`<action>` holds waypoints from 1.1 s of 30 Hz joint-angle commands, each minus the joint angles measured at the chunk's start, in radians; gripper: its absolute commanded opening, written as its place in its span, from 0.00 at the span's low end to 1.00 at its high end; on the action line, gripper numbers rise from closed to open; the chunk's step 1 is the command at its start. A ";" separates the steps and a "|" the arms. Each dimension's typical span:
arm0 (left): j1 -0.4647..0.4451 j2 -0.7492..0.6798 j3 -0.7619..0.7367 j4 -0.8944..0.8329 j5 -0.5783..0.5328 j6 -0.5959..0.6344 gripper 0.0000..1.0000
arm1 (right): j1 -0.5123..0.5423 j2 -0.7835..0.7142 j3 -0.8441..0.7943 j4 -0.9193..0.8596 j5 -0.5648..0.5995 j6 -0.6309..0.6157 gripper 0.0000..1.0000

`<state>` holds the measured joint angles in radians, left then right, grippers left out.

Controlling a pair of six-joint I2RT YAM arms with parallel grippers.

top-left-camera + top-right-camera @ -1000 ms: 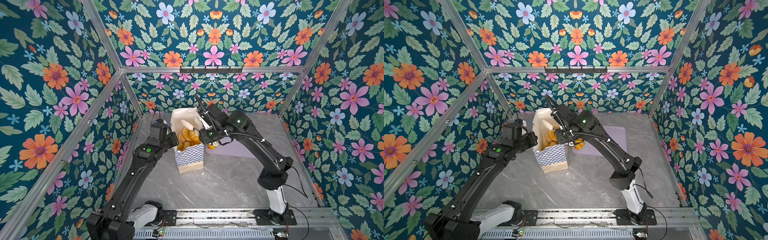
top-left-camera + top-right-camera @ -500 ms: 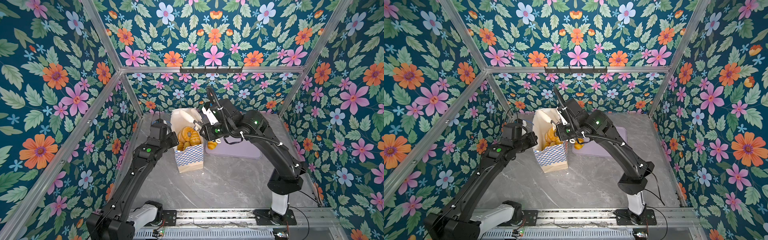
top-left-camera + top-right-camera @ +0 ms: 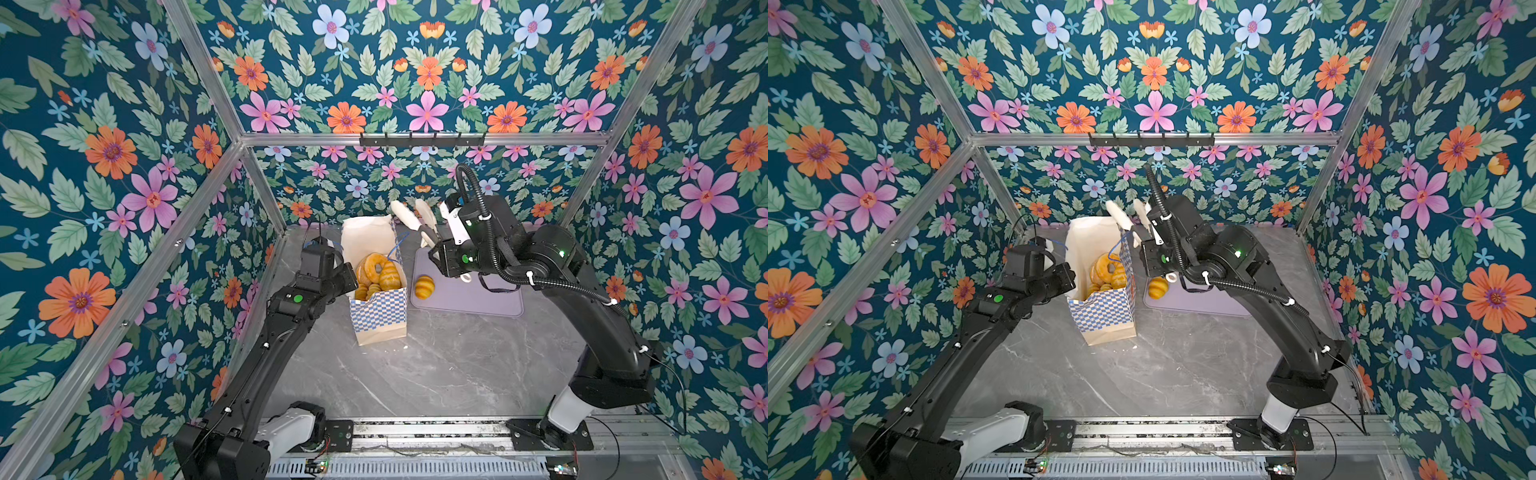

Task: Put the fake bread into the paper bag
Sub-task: 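Withdraw the tongs from the bag back over the lavender tray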

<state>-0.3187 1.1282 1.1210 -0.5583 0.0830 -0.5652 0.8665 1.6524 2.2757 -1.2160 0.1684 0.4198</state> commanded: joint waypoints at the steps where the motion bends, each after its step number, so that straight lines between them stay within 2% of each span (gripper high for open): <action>1: 0.000 0.003 0.008 -0.016 0.000 0.013 0.05 | -0.036 -0.076 -0.098 0.072 0.035 0.033 0.42; 6: 0.001 0.005 0.007 -0.016 0.000 0.013 0.05 | -0.096 -0.160 -0.255 0.099 0.037 0.054 0.42; 12: -0.001 0.008 0.006 -0.012 0.001 0.013 0.05 | -0.114 -0.195 -0.330 0.100 0.065 0.056 0.42; 20: 0.001 0.003 0.003 -0.018 -0.004 0.013 0.05 | -0.113 -0.177 -0.416 0.102 0.079 0.074 0.42; 33: 0.001 -0.001 -0.006 -0.018 -0.008 0.013 0.05 | -0.113 -0.118 -0.611 0.174 0.037 0.125 0.42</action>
<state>-0.3187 1.1271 1.1187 -0.5594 0.0795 -0.5652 0.7517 1.5269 1.6791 -1.0885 0.2081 0.5205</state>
